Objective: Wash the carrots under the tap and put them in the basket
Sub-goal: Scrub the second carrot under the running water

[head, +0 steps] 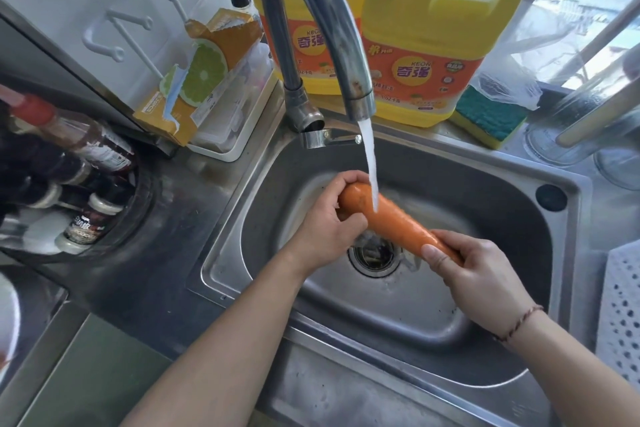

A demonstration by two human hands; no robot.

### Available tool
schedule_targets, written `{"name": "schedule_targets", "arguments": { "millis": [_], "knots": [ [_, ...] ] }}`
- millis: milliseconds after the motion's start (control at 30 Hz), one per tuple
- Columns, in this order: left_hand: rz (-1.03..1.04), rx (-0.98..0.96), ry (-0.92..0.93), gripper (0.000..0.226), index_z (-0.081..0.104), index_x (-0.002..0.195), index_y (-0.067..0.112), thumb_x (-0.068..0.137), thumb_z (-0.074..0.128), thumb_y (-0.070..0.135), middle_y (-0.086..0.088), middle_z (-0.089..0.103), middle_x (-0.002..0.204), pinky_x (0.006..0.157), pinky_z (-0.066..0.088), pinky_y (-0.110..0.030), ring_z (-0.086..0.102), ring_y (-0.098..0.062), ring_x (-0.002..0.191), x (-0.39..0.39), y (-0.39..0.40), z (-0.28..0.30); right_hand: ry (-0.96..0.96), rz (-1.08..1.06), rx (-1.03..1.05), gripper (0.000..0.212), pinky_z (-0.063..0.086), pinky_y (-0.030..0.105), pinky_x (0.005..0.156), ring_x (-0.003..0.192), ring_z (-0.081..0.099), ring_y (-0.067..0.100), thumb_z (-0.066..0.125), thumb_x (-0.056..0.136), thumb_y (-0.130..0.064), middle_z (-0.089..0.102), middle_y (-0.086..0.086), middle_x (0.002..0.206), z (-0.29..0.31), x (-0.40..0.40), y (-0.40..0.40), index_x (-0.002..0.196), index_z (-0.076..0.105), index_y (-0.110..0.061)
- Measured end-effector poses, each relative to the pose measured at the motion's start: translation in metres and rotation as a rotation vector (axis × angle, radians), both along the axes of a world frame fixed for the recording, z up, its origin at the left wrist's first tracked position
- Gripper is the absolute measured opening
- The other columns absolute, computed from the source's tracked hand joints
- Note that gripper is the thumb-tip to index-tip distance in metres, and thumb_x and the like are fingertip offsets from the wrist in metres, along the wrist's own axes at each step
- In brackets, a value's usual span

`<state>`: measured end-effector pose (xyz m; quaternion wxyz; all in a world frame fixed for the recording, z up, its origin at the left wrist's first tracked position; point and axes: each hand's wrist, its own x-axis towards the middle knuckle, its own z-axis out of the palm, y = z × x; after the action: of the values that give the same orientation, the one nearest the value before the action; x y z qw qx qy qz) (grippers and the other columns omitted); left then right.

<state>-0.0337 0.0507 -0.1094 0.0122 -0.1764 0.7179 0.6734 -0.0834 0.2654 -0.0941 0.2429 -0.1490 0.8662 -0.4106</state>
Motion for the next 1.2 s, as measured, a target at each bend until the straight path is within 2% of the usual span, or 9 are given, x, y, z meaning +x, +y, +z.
{"name": "schedule_targets", "arguments": {
  "millis": [100,267,400,567,633,733,867,1067,1200],
  "knots": [
    [0.016,0.000,0.022,0.065,0.049,0.134,0.036,0.077,0.069,0.016,0.002,0.057,0.116,0.079,0.053,-0.022,0.061,0.002,0.086,0.000,-0.005,-0.002,0.030,-0.001,0.005,0.008,0.038,0.015,0.049,0.049,0.050,0.004,0.066,0.091,-0.026,0.056,-0.017,0.051,0.002,-0.002,0.002,0.096,0.071,-0.031],
    [0.057,-0.327,0.076,0.058,0.066,0.123,0.028,0.071,0.088,0.037,0.005,0.058,0.131,0.089,0.057,-0.029,0.065,-0.009,0.106,-0.002,-0.015,-0.007,0.035,0.019,0.003,0.011,0.040,0.015,0.050,0.052,0.053,0.003,0.066,0.091,-0.025,0.062,-0.021,0.061,0.005,-0.008,0.005,0.093,0.069,-0.036],
    [0.103,-0.493,0.102,0.056,0.070,0.113,0.022,0.065,0.090,0.045,0.011,0.065,0.108,0.083,0.054,-0.024,0.061,-0.004,0.095,-0.006,-0.013,0.001,0.092,0.043,0.006,0.017,0.041,0.015,0.052,0.056,0.055,0.003,0.067,0.091,-0.023,0.062,-0.023,0.064,0.008,-0.009,0.002,0.087,0.065,-0.040],
    [0.055,-0.453,0.051,0.047,0.068,0.113,0.030,0.070,0.086,0.030,0.013,0.063,0.110,0.081,0.057,-0.028,0.063,-0.003,0.091,-0.006,-0.014,0.001,0.081,0.044,0.004,0.023,0.040,0.017,0.050,0.052,0.053,0.004,0.067,0.091,-0.023,0.060,-0.018,0.057,0.006,-0.011,0.003,0.081,0.063,-0.044],
    [0.069,-0.452,0.030,0.045,0.063,0.107,0.039,0.070,0.085,0.027,0.014,0.062,0.107,0.078,0.056,-0.024,0.063,-0.004,0.088,-0.005,-0.014,0.001,0.099,0.038,0.013,0.018,0.041,0.016,0.052,0.055,0.055,0.004,0.068,0.090,-0.023,0.060,-0.011,0.055,0.006,-0.009,0.002,0.085,0.065,-0.040],
    [0.088,-0.469,-0.006,0.042,0.062,0.104,0.035,0.069,0.085,0.030,0.012,0.062,0.099,0.073,0.054,-0.020,0.063,-0.007,0.083,-0.003,-0.012,0.002,0.124,0.044,0.046,0.007,0.042,0.017,0.056,0.061,0.056,0.004,0.068,0.090,-0.023,0.060,-0.008,0.056,0.006,-0.007,0.000,0.090,0.071,-0.030],
    [0.079,-0.497,-0.049,0.040,0.064,0.103,0.031,0.067,0.082,0.030,0.013,0.063,0.093,0.069,0.054,-0.022,0.061,-0.007,0.075,-0.003,-0.012,0.001,0.117,0.074,0.091,0.006,0.040,0.014,0.056,0.059,0.054,0.000,0.067,0.090,-0.026,0.057,-0.026,0.058,0.003,-0.006,0.000,0.095,0.072,-0.027],
    [0.065,-0.496,-0.045,0.041,0.064,0.105,0.029,0.069,0.084,0.030,0.012,0.062,0.098,0.068,0.051,-0.017,0.061,-0.006,0.078,-0.001,-0.014,0.001,0.128,0.078,0.097,0.007,0.041,0.016,0.056,0.060,0.055,0.001,0.067,0.090,-0.027,0.057,-0.026,0.059,0.002,-0.005,-0.002,0.095,0.072,-0.027],
    [0.063,-0.512,-0.052,0.040,0.062,0.102,0.031,0.066,0.080,0.031,0.010,0.062,0.096,0.069,0.054,-0.023,0.061,-0.010,0.078,-0.004,-0.013,0.002,0.132,0.063,0.101,0.009,0.041,0.015,0.057,0.059,0.054,0.000,0.067,0.090,-0.027,0.057,-0.026,0.058,0.000,-0.005,-0.003,0.097,0.073,-0.024]
  ]
}}
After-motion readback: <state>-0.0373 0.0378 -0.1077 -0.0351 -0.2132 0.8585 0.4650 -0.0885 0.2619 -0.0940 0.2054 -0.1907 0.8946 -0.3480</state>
